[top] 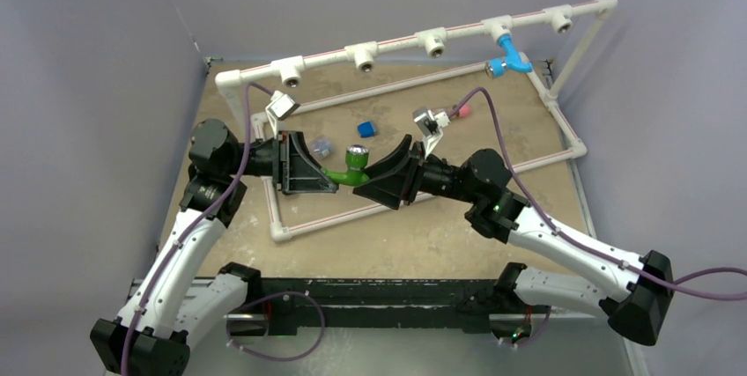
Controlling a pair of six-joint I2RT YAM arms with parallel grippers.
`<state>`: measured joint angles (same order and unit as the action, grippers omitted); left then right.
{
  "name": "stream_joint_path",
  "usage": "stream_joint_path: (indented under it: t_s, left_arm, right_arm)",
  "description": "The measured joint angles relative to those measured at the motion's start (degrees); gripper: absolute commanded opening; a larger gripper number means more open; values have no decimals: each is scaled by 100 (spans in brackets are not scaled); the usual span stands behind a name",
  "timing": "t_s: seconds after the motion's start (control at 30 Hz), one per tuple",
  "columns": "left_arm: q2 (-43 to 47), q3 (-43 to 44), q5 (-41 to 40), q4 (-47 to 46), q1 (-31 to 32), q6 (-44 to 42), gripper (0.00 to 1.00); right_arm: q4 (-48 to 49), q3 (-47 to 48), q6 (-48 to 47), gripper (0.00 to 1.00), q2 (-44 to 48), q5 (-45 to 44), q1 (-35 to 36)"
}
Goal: Install the water faucets
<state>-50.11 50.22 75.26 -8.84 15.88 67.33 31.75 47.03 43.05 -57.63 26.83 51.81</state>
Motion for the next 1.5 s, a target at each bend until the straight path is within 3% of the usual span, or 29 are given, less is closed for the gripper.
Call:
stream_joint_path:
  t_s: [0.3, 0.47, 0.53, 0.6, 0.8, 0.9, 0.97, 1.1, 1.33, 1.5]
  left_arm:
    - [4, -96, -31, -96, 0, 105, 0]
    - [28, -105, -28, -127, 0, 109, 0]
    - [55, -120, -28, -144, 0, 111, 0]
    - [85, -140, -33, -151, 0, 111, 0]
    - [105, -140, -66, -188, 0, 114, 3]
    - [105, -140, -79, -186, 0, 107, 35]
    - [94, -140, -103, -175, 0, 98, 51]
    - [46, -76, -205, 278, 2, -155, 62]
    - [-334, 848, -708, 1685, 0, -1274, 68]
    - [-820, 1906, -1226, 2533, 2, -2120, 58]
  right_arm:
    - [212, 0, 37, 42, -85, 81, 0]
    - [273, 0, 79, 31, -127, 109, 0]
    - [291, 0, 85, 22, -160, 116, -2]
    - [289, 0, 107, 0, -175, 118, -4]
    - [299, 0, 146, 0, -173, 109, -7]
    - [273, -2, 131, 0, -146, 66, -4]
    - [201, -2, 109, 0, -114, -15, 2]
    - [-7, 0, -33, 0, 42, -203, 7]
    - [-855, 282, -522, 0, 352, -737, 4]
    - [-1655, 649, -990, 0, 656, -1429, 9]
